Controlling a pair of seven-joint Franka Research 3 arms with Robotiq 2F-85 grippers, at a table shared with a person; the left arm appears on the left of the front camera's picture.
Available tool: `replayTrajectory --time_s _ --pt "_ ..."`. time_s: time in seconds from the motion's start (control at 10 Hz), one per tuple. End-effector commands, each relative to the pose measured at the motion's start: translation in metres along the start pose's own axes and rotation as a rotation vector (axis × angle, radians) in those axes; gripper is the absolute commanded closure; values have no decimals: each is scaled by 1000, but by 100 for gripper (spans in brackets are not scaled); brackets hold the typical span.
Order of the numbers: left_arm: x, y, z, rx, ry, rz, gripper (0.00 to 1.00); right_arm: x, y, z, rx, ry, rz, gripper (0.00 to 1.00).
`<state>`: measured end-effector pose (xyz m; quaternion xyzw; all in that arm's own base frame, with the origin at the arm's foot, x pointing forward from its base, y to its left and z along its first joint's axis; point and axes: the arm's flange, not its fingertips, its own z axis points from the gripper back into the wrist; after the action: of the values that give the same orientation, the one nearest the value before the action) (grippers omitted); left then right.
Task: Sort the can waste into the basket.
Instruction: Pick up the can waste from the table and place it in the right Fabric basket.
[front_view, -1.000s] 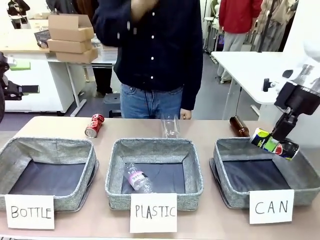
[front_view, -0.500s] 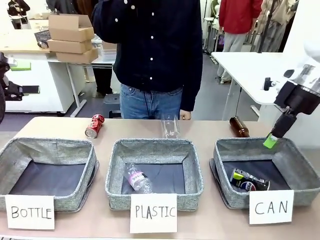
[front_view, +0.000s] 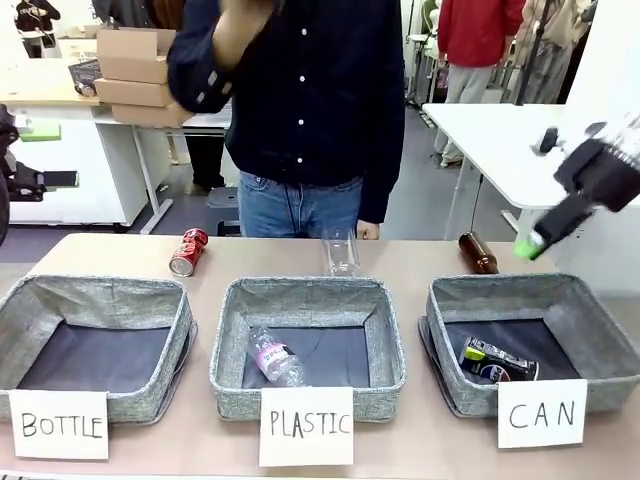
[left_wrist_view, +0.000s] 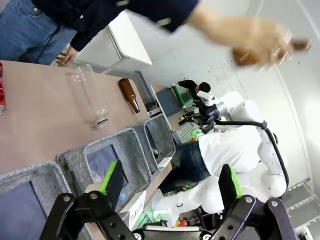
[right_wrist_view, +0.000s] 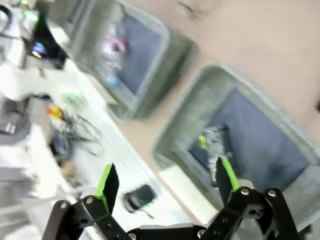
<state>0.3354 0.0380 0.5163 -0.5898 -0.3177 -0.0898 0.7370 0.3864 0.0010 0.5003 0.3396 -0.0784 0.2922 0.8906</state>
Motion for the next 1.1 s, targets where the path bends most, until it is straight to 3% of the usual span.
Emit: replayTrajectory --time_s 0.0,0.1,0.2,0.3,1.0 --pt "1 -1 -2 -22 -15 -23 0 2 5 26 405 -665 -392 0" --pt "1 -1 -2 -22 -15 -23 0 -2 -5 32 445 -805 -545 0" --pt "1 -1 -2 -22 -15 -23 0 -3 -14 34 526 -833 -560 0" --pt "1 -1 -2 -22 -15 -23 0 0 1 32 190 -194 -187 0" --pt "1 -1 -2 -22 -15 -23 0 0 1 32 190 -194 -187 0"
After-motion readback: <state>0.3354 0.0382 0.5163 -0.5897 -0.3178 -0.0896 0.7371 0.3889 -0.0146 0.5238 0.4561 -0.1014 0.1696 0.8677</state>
